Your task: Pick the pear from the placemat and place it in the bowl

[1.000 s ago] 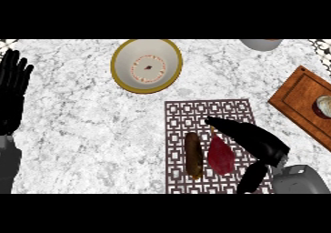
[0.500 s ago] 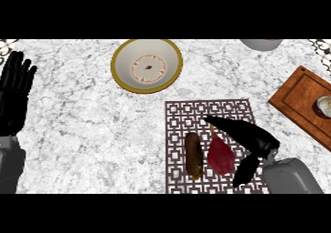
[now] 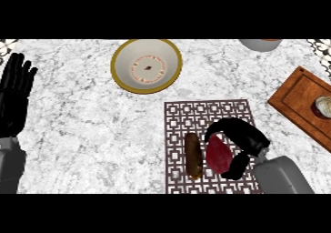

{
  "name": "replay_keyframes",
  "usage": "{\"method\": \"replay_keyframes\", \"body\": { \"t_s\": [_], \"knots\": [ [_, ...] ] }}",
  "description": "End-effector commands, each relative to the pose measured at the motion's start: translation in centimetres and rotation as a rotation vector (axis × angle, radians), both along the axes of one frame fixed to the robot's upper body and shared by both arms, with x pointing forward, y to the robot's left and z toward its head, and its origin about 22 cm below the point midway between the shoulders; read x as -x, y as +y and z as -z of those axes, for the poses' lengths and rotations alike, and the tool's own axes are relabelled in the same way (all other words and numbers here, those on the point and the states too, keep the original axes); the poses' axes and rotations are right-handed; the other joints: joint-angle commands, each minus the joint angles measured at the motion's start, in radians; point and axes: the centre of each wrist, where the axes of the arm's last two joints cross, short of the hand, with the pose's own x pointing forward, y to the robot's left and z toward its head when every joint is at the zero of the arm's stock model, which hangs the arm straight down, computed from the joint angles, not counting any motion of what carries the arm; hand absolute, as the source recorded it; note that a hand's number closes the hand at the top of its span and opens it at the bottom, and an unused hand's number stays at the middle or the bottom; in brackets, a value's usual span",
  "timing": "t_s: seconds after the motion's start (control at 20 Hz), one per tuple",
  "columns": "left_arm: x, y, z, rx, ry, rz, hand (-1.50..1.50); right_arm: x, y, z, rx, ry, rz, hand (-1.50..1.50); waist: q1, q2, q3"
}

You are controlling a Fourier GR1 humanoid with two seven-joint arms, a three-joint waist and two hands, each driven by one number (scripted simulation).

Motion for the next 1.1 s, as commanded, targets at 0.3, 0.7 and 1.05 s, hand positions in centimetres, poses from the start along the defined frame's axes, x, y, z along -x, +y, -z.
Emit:
{"method": "replay_keyframes", "body": {
  "t_s": [0.3,0.7,1.05],
  "knots": [
    [-0.3,-0.8,-0.3,-0.011,-0.005,-0.006,0.00,-0.3,-0.9,0.6,-0.016,-0.087,0.005,1.50,0.000,0.005,0.004],
    [1.3,1.0,-1.0,-0.013,0.012,-0.017,0.00,0.9,-13.6,-1.0,0.485,-0.091,0.709,1.50,-0.032,-0.001,0.003],
    [0.6,1.9,0.6,-0.010,0.021,-0.031,0.00,2.2,-13.2,-7.4,0.516,-0.325,0.883,1.50,-0.023,0.002,0.003]
  ]
}}
